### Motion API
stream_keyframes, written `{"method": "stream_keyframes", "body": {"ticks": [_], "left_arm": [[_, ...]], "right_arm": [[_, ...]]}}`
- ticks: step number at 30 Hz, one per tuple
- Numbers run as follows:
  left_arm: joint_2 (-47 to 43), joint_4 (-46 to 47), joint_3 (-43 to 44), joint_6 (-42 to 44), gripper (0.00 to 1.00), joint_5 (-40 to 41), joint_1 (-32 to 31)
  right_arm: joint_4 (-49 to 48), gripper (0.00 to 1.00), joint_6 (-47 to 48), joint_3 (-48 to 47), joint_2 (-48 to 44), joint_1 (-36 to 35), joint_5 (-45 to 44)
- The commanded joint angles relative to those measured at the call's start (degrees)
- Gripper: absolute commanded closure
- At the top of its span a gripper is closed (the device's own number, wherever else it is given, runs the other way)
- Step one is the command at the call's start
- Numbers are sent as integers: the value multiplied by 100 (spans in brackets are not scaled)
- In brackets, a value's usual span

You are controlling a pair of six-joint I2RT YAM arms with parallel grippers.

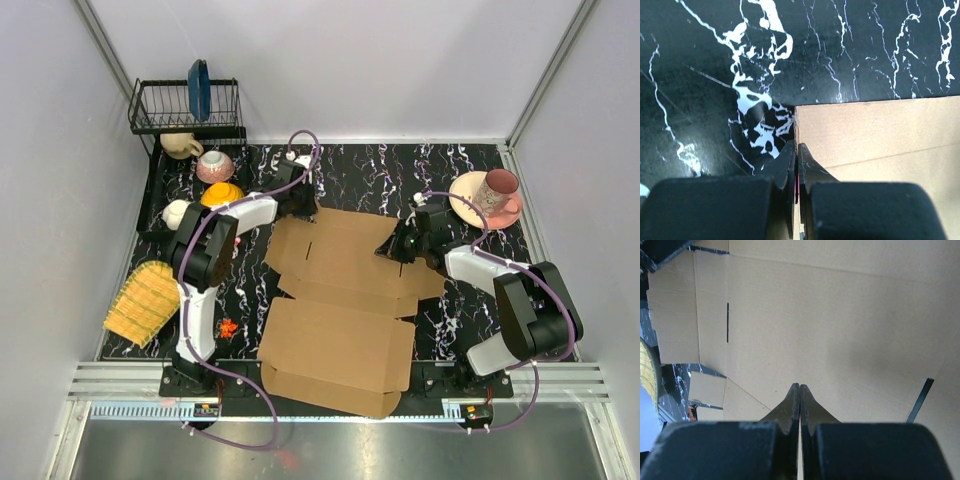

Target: Fold the paper box

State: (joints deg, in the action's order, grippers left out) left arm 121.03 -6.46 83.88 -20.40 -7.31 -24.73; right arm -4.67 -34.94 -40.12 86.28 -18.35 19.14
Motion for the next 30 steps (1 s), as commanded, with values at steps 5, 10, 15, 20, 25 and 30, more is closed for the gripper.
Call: {"method": "stream_keyframes", "body": {"ticks": [5, 10, 15, 20, 25, 30], "left_arm": [[-1361, 2275, -1917, -183, 100, 484, -58], [-1951, 4071, -3400, 53, 100, 1222, -321], [-2373, 6459, -4639, 264, 100, 2047, -690], [-2435, 7605, -4959, 511, 100, 2374, -1015], [-2155, 9210, -5539, 607, 100, 2612, -1341], [-1943, 10199, -6145, 599, 100, 2998, -1614]], "right_arm": [[53, 100, 101, -180, -295, -55, -50], [307, 100, 154, -268, -673, -81, -182], [1009, 100, 505, -725, -1174, -116, -358], [1617, 97, 1015, -1453, -1263, -204, -340], [1671, 83, 1391, -1806, -1079, -572, -419], [1724, 39, 2130, -2210, -903, -758, -463]]}}
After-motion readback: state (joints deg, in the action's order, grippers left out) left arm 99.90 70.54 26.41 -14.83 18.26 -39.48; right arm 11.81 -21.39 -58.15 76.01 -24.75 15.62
